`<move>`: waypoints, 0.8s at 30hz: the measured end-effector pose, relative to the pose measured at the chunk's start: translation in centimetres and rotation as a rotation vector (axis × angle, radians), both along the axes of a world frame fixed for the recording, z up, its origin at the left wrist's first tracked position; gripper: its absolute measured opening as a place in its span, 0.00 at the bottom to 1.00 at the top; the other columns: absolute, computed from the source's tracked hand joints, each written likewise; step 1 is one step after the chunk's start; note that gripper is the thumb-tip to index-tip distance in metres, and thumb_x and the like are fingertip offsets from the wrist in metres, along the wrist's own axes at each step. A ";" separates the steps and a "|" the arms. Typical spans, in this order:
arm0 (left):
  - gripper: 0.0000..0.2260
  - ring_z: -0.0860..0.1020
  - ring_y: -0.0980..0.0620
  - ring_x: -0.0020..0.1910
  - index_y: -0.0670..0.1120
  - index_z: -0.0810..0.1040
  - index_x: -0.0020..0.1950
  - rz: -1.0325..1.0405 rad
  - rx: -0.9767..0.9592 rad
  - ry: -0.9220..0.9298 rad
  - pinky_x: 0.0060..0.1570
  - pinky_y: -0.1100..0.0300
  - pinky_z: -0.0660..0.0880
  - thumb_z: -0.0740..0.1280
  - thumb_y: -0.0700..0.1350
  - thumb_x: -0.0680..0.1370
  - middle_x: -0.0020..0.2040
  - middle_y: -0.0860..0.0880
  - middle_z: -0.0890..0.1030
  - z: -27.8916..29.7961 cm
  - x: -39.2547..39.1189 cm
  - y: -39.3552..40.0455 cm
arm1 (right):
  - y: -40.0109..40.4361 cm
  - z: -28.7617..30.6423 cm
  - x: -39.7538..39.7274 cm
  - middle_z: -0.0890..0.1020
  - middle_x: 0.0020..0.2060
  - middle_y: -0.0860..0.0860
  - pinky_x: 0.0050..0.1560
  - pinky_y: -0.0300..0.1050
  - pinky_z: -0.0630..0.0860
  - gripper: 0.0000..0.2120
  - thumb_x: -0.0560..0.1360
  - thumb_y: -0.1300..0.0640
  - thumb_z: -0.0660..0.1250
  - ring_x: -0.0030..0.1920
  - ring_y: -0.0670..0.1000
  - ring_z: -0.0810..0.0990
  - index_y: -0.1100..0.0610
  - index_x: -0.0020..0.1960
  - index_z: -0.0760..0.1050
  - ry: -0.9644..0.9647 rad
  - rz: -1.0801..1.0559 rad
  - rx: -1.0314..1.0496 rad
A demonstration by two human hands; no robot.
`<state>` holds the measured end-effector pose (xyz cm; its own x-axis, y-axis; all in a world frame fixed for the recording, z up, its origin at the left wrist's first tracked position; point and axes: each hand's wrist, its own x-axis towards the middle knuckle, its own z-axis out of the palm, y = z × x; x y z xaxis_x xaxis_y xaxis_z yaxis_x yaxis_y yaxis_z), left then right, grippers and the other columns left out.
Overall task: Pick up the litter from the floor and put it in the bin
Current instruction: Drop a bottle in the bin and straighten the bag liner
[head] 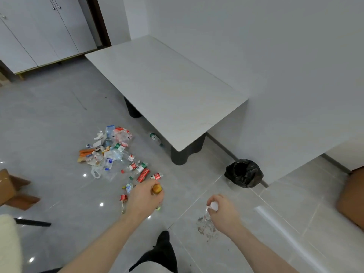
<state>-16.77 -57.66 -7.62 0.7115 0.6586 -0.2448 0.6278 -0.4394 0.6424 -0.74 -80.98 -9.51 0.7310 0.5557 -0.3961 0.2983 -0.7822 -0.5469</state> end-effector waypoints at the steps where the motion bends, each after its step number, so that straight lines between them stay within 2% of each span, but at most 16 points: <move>1: 0.06 0.79 0.56 0.34 0.52 0.78 0.39 0.006 0.013 -0.012 0.38 0.55 0.80 0.70 0.50 0.74 0.33 0.55 0.81 0.0 1.1 -0.8 | -0.6 -0.1 1.3 0.76 0.47 0.41 0.47 0.39 0.67 0.09 0.74 0.59 0.69 0.48 0.45 0.74 0.45 0.43 0.75 0.004 -0.001 -0.004; 6: 0.05 0.80 0.54 0.36 0.50 0.79 0.39 -0.023 -0.032 -0.018 0.40 0.55 0.81 0.72 0.47 0.74 0.34 0.53 0.81 -0.8 8.7 -3.1 | -3.6 -1.0 8.3 0.75 0.51 0.41 0.50 0.39 0.67 0.06 0.76 0.55 0.70 0.51 0.45 0.75 0.46 0.45 0.75 0.046 -0.094 -0.023; 9: 0.07 0.80 0.53 0.36 0.52 0.77 0.39 -0.067 -0.053 -0.024 0.38 0.56 0.80 0.71 0.50 0.76 0.34 0.52 0.81 -2.1 14.1 -4.3 | -5.4 -1.3 12.7 0.75 0.52 0.42 0.47 0.38 0.67 0.05 0.77 0.54 0.70 0.51 0.44 0.76 0.45 0.46 0.75 0.045 -0.161 -0.020; 14: 0.08 0.78 0.56 0.35 0.53 0.73 0.43 -0.208 0.013 0.093 0.36 0.56 0.77 0.66 0.56 0.78 0.35 0.52 0.79 -3.5 23.7 -6.5 | -8.1 -1.3 20.5 0.72 0.55 0.43 0.47 0.38 0.71 0.08 0.77 0.57 0.68 0.49 0.45 0.76 0.48 0.55 0.78 0.040 -0.239 -0.031; 16: 0.07 0.78 0.55 0.34 0.54 0.71 0.44 -0.254 0.020 0.127 0.36 0.54 0.77 0.64 0.56 0.76 0.35 0.53 0.80 -3.6 27.5 -7.7 | -9.2 -1.4 23.4 0.71 0.54 0.44 0.44 0.37 0.70 0.06 0.77 0.56 0.68 0.47 0.46 0.76 0.48 0.53 0.78 0.045 -0.261 -0.044; 18: 0.08 0.77 0.54 0.33 0.53 0.70 0.46 -0.280 0.029 0.147 0.35 0.52 0.77 0.64 0.55 0.77 0.33 0.53 0.78 -4.0 31.4 -9.0 | -10.4 -1.8 26.5 0.72 0.53 0.44 0.48 0.39 0.70 0.05 0.76 0.57 0.69 0.49 0.47 0.77 0.49 0.50 0.79 0.056 -0.288 -0.044; 22: 0.12 0.77 0.52 0.34 0.51 0.67 0.49 -0.297 0.098 0.208 0.29 0.57 0.67 0.61 0.59 0.79 0.33 0.53 0.76 -5.5 38.3 -12.2 | -13.3 -3.8 33.3 0.72 0.51 0.44 0.55 0.47 0.77 0.05 0.73 0.58 0.69 0.49 0.48 0.78 0.48 0.46 0.79 0.090 -0.298 -0.074; 24: 0.14 0.78 0.52 0.34 0.51 0.67 0.50 -0.250 0.082 0.238 0.29 0.57 0.70 0.61 0.61 0.80 0.35 0.53 0.77 -6.3 41.5 -14.0 | -14.8 -5.1 37.3 0.72 0.49 0.44 0.54 0.50 0.78 0.06 0.72 0.59 0.69 0.49 0.49 0.78 0.48 0.44 0.78 0.117 -0.255 -0.094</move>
<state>24.76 -71.62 -13.89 0.7827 0.4957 -0.3765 0.6221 -0.6428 0.4470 36.59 -95.78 -14.57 0.7886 0.3171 -0.5268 0.0250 -0.8726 -0.4879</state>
